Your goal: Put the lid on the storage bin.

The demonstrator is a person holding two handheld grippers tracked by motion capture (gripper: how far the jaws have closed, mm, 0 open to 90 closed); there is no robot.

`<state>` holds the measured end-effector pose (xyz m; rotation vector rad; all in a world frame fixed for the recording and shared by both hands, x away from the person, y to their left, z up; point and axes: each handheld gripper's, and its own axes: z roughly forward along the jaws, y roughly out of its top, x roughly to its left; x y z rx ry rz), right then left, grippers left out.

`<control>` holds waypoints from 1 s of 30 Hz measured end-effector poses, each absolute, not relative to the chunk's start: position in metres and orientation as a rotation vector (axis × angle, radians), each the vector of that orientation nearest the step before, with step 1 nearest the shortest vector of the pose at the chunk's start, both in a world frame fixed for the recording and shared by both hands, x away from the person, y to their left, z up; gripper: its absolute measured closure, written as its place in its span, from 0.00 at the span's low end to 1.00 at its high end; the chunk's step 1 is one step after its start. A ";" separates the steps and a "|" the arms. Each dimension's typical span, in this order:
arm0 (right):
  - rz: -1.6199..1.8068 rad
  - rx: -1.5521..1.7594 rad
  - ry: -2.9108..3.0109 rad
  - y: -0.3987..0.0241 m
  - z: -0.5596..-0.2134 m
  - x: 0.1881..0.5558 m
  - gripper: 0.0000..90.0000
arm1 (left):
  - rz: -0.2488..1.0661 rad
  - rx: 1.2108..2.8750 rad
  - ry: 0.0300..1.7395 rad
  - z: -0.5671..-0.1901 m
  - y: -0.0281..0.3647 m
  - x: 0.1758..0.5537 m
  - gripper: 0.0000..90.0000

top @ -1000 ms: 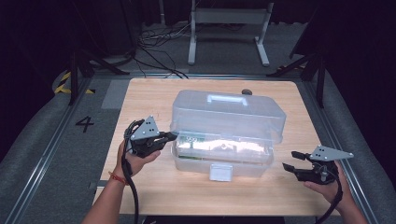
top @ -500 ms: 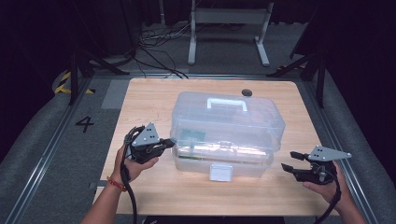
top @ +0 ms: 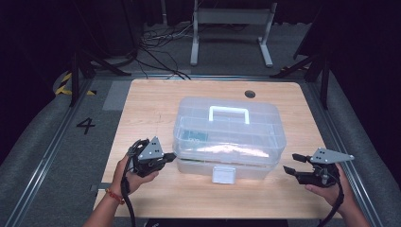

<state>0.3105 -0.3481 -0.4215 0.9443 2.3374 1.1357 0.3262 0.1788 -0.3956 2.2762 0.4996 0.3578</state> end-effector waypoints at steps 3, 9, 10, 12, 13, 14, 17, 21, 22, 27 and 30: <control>1.132 0.935 2.340 -0.348 -0.420 0.310 0.44 | 0.340 2.282 0.520 -0.401 0.184 0.320 1.00; 1.114 0.922 2.335 -0.351 -0.416 0.306 0.44 | 0.383 2.309 0.545 -0.404 0.193 0.312 0.97; 1.110 0.917 2.336 -0.352 -0.415 0.305 0.44 | 0.387 2.312 0.549 -0.404 0.196 0.310 0.95; 1.077 0.905 2.334 -0.354 -0.412 0.302 0.44 | 0.420 2.326 0.559 -0.406 0.199 0.308 0.90; 1.072 0.901 2.332 -0.355 -0.411 0.300 0.44 | 0.434 2.330 0.568 -0.406 0.200 0.307 0.87; 1.068 0.904 2.329 -0.356 -0.410 0.299 0.43 | 0.443 2.331 0.577 -0.407 0.202 0.306 0.84; 1.068 0.907 2.321 -0.361 -0.409 0.296 0.43 | 0.487 2.360 0.597 -0.410 0.207 0.302 0.74; 1.061 0.957 2.321 -0.378 -0.420 0.293 0.41 | 0.503 2.412 0.622 -0.424 0.221 0.301 0.64; 1.062 0.977 2.319 -0.383 -0.425 0.293 0.41 | 0.503 2.423 0.635 -0.428 0.226 0.302 0.60; 1.000 1.061 2.300 -0.402 -0.444 0.292 0.38 | 0.432 2.395 0.766 -0.450 0.249 0.303 0.37; 1.014 1.136 2.273 -0.415 -0.457 0.293 0.35 | 0.415 2.388 0.804 -0.461 0.257 0.303 0.28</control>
